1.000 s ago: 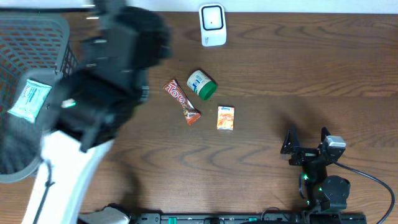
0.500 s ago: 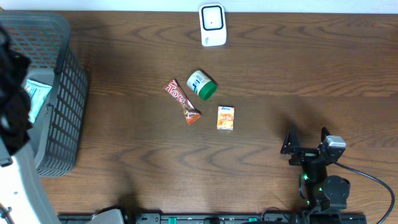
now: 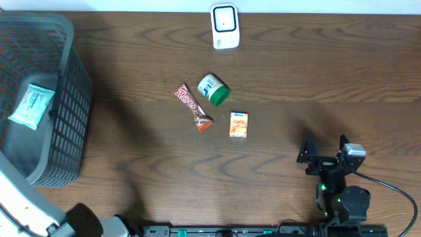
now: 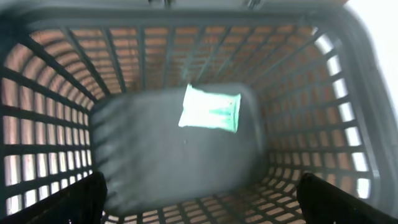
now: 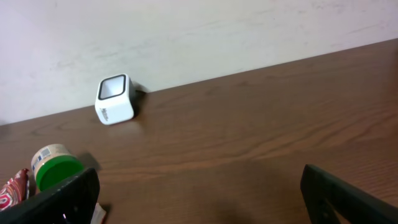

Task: Scan the item barcode
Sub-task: 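Swing the left gripper back toward the basket, then lower the left gripper into the basket over the mint-green wipes pack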

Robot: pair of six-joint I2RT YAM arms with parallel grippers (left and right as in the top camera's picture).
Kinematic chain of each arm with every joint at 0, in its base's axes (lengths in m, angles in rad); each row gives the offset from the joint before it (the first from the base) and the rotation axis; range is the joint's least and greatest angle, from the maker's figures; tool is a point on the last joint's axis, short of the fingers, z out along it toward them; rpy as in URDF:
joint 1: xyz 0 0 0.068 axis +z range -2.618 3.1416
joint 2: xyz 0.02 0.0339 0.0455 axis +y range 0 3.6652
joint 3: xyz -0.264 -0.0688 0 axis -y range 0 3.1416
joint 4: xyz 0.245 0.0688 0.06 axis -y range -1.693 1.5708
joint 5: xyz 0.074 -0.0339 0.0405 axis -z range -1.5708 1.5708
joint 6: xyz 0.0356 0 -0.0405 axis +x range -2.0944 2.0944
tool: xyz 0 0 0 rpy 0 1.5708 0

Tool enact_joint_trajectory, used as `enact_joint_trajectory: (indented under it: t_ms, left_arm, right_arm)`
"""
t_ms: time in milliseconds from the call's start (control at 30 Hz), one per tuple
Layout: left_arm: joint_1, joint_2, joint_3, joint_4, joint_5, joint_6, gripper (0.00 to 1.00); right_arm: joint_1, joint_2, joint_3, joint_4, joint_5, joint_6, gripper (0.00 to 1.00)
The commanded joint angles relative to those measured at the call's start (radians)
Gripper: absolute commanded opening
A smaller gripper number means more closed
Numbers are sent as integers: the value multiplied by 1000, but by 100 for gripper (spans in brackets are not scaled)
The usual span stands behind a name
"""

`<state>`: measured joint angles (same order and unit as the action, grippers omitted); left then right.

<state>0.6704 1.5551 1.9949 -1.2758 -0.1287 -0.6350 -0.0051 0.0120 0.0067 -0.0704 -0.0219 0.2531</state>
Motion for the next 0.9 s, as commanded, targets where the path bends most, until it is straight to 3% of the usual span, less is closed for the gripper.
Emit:
enact_joint_trajectory:
  t_ms: [0, 633, 867]
  left_arm:
    - [12, 55, -39, -7, 18, 19, 98]
    - [14, 394, -74, 55, -45, 0, 98]
    - [14, 483, -74, 53, -107, -117, 98]
  right_arm:
    - [20, -5, -1, -4, 5, 8, 99]
    - [20, -5, -1, -4, 6, 8, 99]
    - [20, -5, -1, -4, 6, 8, 99]
